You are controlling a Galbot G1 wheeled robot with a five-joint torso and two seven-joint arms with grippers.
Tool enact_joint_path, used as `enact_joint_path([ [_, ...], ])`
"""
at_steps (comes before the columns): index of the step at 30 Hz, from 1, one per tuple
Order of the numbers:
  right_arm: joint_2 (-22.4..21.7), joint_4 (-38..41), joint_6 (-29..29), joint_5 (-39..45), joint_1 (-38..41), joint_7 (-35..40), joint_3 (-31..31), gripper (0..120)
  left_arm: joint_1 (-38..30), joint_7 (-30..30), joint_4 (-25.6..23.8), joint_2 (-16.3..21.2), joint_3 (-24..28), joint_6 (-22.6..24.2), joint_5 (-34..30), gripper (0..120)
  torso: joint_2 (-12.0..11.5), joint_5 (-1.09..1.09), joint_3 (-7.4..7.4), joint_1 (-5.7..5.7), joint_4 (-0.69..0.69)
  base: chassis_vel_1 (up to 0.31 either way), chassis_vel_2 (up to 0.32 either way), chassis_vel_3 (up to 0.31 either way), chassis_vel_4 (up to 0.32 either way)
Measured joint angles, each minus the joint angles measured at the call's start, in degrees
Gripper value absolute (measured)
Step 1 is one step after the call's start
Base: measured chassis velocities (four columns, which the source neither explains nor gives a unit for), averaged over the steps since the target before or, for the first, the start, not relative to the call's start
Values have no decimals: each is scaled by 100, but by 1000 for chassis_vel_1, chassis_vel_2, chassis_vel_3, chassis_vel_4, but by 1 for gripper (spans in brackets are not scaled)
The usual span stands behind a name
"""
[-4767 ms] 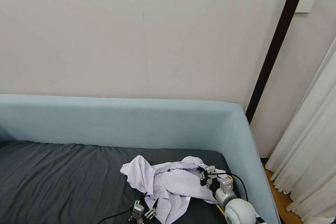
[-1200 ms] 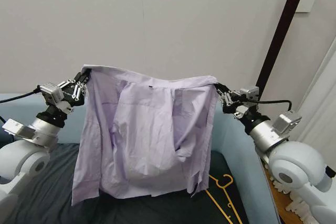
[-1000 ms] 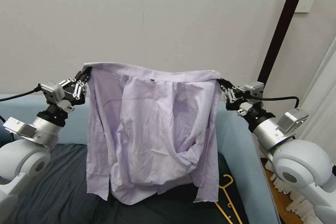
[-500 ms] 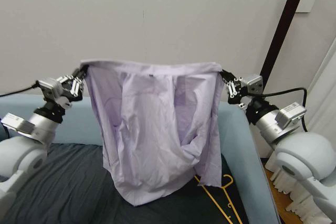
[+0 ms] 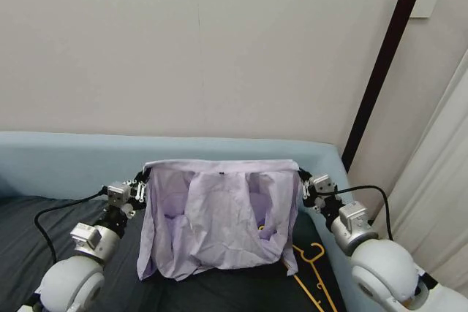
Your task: Pick up the clothes from the sofa and hang them on the clothes hanger.
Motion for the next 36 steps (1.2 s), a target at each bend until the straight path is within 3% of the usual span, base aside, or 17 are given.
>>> enact_joint_path([
  [9,337,-107,57,158,29,-78,-132,0,73,-534,-97,-25,-55,454,370,0,0,-2,0,0,0,0,0,0,0],
  [13,442,90,1098,439,197,-705,121,0,-72,-756,-725,41,-394,525,-67,0,0,1,0,0,0,0,0,0,0],
  [16,397,323,1397,712,307,-836,264,0,-154,-939,-1050,147,-567,606,-265,0,0,-1,1,0,0,0,0,0,0],
  [19,241,927,1556,1215,389,-751,534,0,-199,-1264,-1728,358,-1081,824,-699,0,0,0,0,0,-1,0,0,0,0],
  [25,-145,1715,1644,1682,317,-694,865,0,-6,-1317,-2539,639,-1975,1025,-1161,0,1,2,-1,0,0,0,0,0,0],
  [32,-102,1758,1283,1283,136,-526,604,0,272,-1193,-2319,394,-1733,905,-523,0,1,0,0,0,0,0,0,0,0],
  [36,94,820,1123,398,50,-442,48,0,481,-1001,-1482,-134,-1309,570,404,0,1,0,0,0,0,0,0,0,0],
])
